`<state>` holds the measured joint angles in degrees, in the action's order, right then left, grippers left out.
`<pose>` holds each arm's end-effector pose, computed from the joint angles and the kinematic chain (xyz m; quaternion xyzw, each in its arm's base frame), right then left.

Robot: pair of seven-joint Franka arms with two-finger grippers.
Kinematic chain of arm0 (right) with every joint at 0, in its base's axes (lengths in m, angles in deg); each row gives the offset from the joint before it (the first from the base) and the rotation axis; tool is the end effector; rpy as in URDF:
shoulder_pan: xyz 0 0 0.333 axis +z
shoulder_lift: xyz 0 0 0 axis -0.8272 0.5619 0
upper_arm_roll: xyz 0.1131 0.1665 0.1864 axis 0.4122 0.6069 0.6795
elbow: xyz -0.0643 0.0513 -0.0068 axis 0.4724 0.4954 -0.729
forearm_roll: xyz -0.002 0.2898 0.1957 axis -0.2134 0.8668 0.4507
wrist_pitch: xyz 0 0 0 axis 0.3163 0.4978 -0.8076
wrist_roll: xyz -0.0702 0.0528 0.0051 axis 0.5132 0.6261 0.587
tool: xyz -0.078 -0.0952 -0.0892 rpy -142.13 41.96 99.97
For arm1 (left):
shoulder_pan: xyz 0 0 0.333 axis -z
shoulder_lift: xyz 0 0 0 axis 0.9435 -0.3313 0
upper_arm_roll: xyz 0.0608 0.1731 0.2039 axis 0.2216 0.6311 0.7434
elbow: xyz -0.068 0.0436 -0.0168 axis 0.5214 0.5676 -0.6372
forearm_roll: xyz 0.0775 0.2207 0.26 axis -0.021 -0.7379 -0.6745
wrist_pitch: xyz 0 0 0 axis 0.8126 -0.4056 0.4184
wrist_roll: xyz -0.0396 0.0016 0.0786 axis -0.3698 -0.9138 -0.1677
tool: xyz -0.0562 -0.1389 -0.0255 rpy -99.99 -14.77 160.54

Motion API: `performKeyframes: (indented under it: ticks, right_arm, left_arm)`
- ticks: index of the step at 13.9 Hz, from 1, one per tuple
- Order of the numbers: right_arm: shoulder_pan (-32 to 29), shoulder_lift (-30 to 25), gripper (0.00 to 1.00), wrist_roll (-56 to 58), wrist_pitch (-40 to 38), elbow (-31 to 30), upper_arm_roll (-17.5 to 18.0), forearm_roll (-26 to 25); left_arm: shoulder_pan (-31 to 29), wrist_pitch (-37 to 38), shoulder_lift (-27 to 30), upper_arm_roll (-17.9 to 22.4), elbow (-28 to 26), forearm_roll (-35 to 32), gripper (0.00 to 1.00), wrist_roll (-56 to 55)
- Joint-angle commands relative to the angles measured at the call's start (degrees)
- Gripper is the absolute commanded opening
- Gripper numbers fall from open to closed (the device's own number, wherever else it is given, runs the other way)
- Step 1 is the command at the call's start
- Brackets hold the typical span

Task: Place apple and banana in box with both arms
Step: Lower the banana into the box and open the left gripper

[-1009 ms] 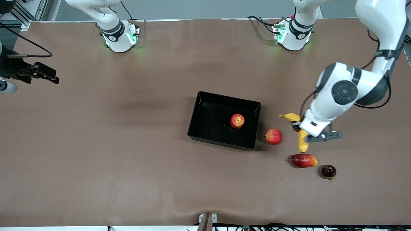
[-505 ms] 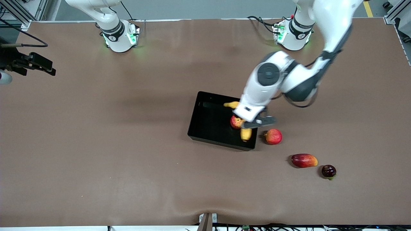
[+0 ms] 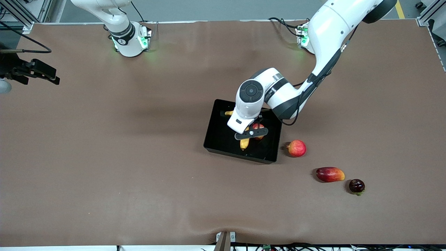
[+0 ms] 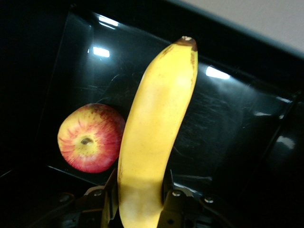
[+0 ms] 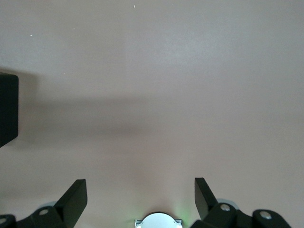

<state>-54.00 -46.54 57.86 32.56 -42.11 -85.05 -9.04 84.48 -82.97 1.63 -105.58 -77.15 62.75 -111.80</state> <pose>0.4869 0.0056 0.5594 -0.9984 0.0125 0.0555 0.0072 0.4708 -0.4115 0.2154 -0.9970 -0.0705 0.0282 0.0154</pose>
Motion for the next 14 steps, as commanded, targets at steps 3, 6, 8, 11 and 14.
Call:
performKeyframes:
  ticks: [3, 6, 8, 11, 14]
  right_arm:
    - [-0.5, -0.4, 1.0, 0.5, 0.9, -1.1, 0.8, 0.2]
    - [-0.8, -0.7, 1.0, 0.5, -0.1, -1.3, 0.8, 0.2]
    - [-0.9, -0.7, 1.0, 0.5, -0.5, -1.5, 0.7, 0.2]
    - [-1.0, -0.6, 1.0, 0.5, -0.3, -2.7, 0.6, 0.2]
    - [-1.1, -0.6, 1.0, 0.5, 0.0, -2.7, 0.6, 0.0]
  left_arm:
    - [3.0, -5.2, -5.8, 0.5, 1.9, -4.1, 0.0, -0.8]
    - [3.9, -8.7, -8.3, 1.5, 2.0, -5.4, 0.09, -0.8]
    - [5.5, -10.8, -8.8, 3.2, 2.0, -5.4, 0.28, -0.9]
    - [6.6, -10.8, -8.0, 5.0, 2.1, -5.6, 1.0, -0.6]
    - [3.7, -10.1, -2.9, 5.1, 2.3, -5.8, 1.0, 0.0]
